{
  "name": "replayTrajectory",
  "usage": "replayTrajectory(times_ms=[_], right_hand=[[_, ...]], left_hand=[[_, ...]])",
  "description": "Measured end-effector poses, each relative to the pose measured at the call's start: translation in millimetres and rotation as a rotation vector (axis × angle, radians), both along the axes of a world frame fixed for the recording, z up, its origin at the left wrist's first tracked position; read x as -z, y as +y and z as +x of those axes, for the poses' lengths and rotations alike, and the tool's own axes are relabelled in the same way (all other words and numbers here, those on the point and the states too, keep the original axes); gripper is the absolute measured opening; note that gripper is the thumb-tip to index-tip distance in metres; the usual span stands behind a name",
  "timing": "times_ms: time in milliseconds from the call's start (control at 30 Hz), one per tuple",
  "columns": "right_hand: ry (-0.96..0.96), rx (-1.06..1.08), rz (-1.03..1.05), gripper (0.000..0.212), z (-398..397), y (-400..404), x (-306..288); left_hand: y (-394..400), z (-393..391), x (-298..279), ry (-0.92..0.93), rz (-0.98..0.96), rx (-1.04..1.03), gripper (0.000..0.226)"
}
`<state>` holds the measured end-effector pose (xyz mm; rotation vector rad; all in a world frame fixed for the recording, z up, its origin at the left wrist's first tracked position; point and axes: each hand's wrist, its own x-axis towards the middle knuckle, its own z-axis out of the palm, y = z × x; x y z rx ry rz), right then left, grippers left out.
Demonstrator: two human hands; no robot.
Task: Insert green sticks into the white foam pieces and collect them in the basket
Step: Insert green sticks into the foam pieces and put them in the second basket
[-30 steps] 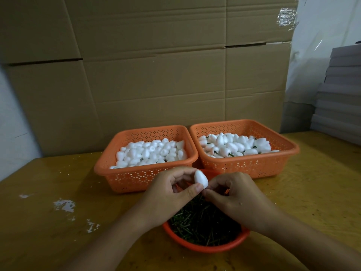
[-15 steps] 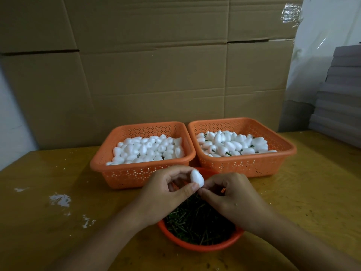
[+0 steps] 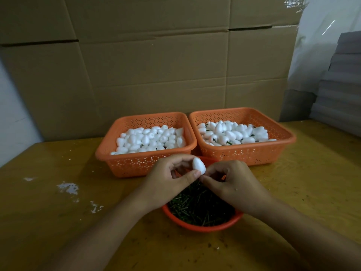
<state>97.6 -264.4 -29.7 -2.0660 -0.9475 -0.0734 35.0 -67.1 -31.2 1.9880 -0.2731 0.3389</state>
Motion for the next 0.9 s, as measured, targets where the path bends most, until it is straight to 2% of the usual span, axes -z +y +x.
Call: replayTrajectory(times_ms=[500,733,900], right_hand=[[-0.017,0.01,-0.005,0.01,0.7,-0.3,1.2],[-0.025,0.03,0.027,0.011,0.1,0.1,2.4],[0.0,0.007,0.017,0.012,0.9,-1.6,2.8]], left_hand=[[-0.1,-0.3,0.3,0.001,0.006,-0.017,0.024],[-0.6,-1.3,-0.6,0.009,-0.011,-0.03,0.036],[0.1,0.7,0.6,0.018,-0.026,-0.027,0.032]])
